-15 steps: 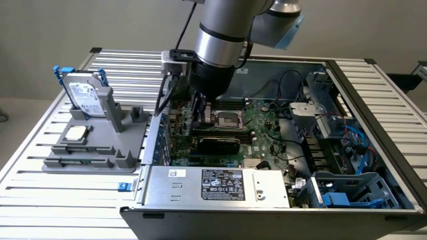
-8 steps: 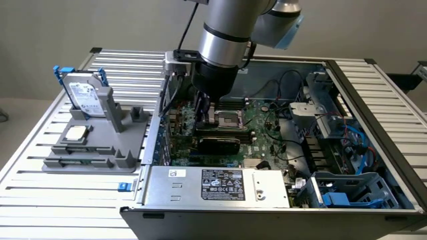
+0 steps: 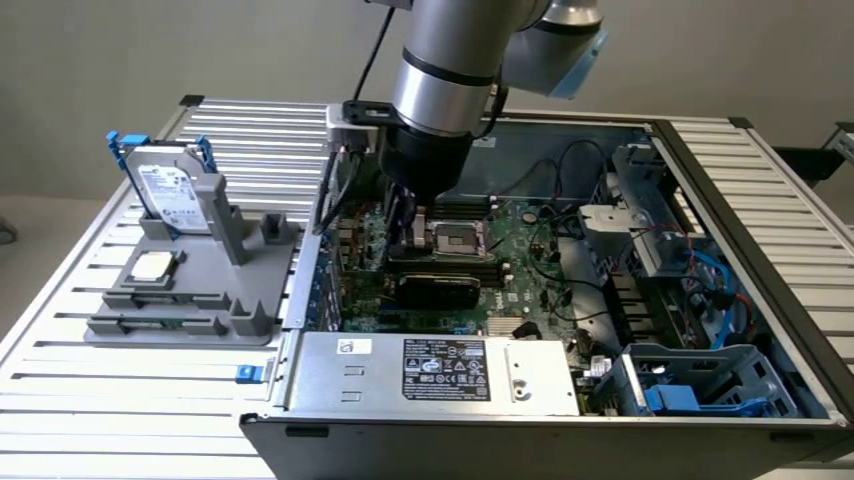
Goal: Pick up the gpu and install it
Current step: 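Insert the gpu into the slot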
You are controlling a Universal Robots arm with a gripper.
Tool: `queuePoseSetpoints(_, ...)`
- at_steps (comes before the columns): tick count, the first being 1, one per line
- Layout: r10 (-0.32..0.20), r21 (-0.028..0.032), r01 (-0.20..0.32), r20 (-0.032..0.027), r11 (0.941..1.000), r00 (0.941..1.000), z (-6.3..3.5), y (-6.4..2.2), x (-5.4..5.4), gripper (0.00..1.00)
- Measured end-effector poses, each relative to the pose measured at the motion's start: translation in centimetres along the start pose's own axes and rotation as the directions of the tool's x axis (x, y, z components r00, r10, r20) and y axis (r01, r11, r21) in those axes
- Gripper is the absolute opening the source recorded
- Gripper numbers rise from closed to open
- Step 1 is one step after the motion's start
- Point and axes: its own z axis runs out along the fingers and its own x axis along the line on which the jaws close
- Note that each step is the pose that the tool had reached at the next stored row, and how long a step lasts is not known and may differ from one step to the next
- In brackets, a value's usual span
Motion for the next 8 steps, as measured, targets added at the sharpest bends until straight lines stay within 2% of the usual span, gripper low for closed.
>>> queuePoseSetpoints(8,-0.004,-0.0059,0.004,0.0001,1.0,1.0,0.33,1.56,-0.3,0.11)
